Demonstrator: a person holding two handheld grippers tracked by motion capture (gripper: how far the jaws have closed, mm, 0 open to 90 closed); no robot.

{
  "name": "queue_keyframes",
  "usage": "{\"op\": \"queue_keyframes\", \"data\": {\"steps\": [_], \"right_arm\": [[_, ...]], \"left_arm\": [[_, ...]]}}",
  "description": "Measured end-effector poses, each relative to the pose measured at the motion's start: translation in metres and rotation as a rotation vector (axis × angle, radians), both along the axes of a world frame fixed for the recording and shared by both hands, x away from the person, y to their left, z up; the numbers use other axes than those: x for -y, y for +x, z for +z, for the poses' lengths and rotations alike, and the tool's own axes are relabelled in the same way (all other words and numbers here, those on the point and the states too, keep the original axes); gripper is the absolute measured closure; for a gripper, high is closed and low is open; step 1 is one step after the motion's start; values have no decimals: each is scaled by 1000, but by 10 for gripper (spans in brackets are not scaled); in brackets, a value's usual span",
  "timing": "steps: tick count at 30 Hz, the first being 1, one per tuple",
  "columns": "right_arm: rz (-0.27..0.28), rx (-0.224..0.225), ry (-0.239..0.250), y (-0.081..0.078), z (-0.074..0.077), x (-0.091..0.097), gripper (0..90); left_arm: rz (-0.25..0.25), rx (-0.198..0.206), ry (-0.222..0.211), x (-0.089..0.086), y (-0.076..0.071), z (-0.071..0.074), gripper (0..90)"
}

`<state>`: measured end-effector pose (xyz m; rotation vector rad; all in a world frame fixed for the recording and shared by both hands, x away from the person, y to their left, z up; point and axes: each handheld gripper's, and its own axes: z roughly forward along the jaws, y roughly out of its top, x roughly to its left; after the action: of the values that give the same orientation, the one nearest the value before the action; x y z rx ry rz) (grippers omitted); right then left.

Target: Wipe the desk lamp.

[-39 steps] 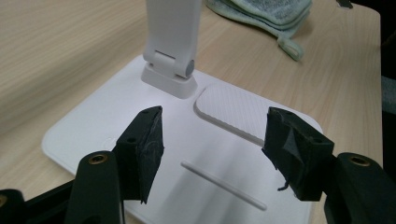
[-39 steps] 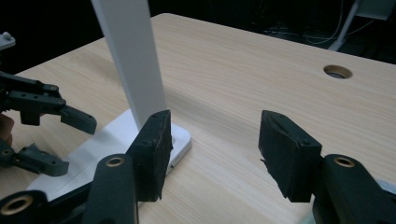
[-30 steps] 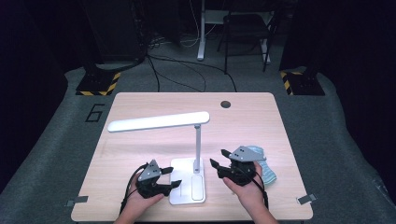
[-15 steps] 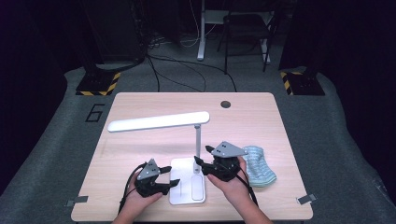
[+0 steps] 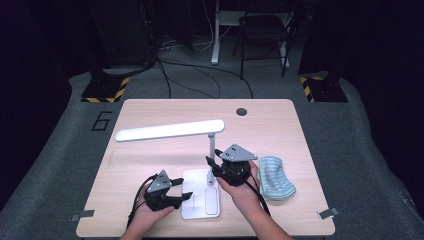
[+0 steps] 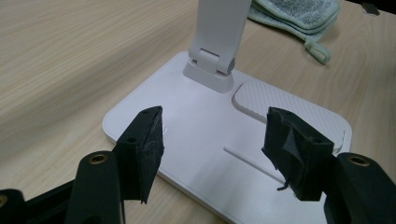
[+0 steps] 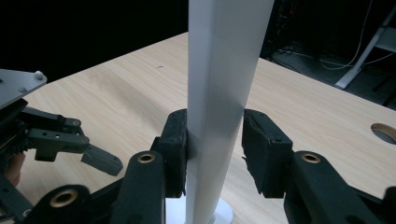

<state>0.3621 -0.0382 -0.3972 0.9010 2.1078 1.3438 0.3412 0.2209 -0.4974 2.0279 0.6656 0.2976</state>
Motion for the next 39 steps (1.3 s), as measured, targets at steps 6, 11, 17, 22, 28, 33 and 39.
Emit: {"op": "queue_keyframes", "data": {"steps": [6, 11, 17, 22, 28, 33, 39], "right_arm": [[3, 4, -10, 3, 1, 0, 633], [9, -13, 13, 10, 1, 4, 661], [27, -18, 10, 20, 2, 9, 681], [46, -24, 10, 26, 3, 12, 694], [65, -41, 13, 34, 5, 15, 730], [72, -59, 24, 39, 6, 16, 753], [94, -78, 41, 43, 6, 17, 760]], "left_arm": [[10, 1, -4, 2, 0, -1, 374], [4, 12, 12, 2, 1, -1, 373], [9, -5, 3, 3, 0, -2, 373], [7, 0, 11, 3, 1, -3, 373], [14, -2, 6, 4, 1, -4, 372], [16, -1, 17, 4, 2, -5, 372], [13, -12, 16, 4, 2, -5, 372]]}}
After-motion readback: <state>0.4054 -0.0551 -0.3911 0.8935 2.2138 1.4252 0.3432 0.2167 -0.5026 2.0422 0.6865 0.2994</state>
